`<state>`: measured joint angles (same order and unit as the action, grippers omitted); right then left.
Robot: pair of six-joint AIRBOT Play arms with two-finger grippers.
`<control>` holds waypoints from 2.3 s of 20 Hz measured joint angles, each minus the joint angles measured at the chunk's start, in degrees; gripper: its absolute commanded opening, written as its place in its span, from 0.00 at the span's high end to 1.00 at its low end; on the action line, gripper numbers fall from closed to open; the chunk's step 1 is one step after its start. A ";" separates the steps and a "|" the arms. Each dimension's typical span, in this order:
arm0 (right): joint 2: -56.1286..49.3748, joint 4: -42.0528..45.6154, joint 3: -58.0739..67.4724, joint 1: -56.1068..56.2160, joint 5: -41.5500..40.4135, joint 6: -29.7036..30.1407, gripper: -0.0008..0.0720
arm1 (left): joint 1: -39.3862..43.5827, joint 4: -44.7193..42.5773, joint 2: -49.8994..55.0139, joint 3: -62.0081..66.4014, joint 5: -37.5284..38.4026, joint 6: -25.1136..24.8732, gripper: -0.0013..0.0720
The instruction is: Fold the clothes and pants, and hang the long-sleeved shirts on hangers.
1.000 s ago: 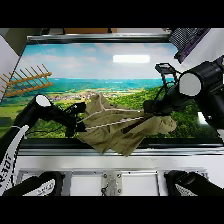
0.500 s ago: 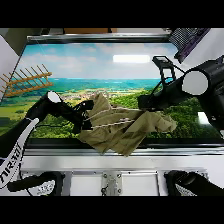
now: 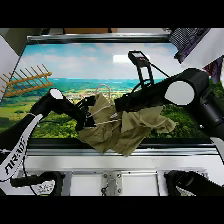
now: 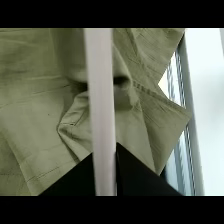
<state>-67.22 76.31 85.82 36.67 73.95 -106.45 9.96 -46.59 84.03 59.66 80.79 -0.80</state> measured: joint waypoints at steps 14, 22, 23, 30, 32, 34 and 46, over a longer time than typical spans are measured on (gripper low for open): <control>-2.47 -0.50 0.00 2.43 -3.48 0.33 0.25 | 0.02 0.17 0.15 0.11 0.59 -0.07 0.96; 0.35 -4.22 0.11 1.11 -2.05 7.63 0.25 | 0.02 0.17 0.15 0.11 1.49 0.07 0.96; 1.25 -4.39 0.11 0.48 -1.31 9.57 0.25 | 0.02 0.17 0.15 0.11 1.53 0.04 0.96; 8.46 -0.85 -0.07 -4.61 2.16 25.14 0.26 | 0.02 0.15 0.15 0.11 2.36 -0.09 0.96; 10.27 -0.85 -1.22 -9.60 2.95 29.70 0.26 | 0.02 0.15 0.15 0.11 2.60 -0.09 0.96; 11.96 -4.96 -3.96 -17.42 3.41 35.54 0.25 | 0.02 0.13 0.15 0.11 2.71 -0.09 0.96; 11.91 -44.96 -28.20 -55.98 7.13 86.20 0.38 | 0.02 0.09 0.15 0.11 3.15 0.07 0.96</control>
<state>-55.31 31.35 57.63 -19.31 81.08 -20.25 9.98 -46.50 84.18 59.77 83.94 -0.73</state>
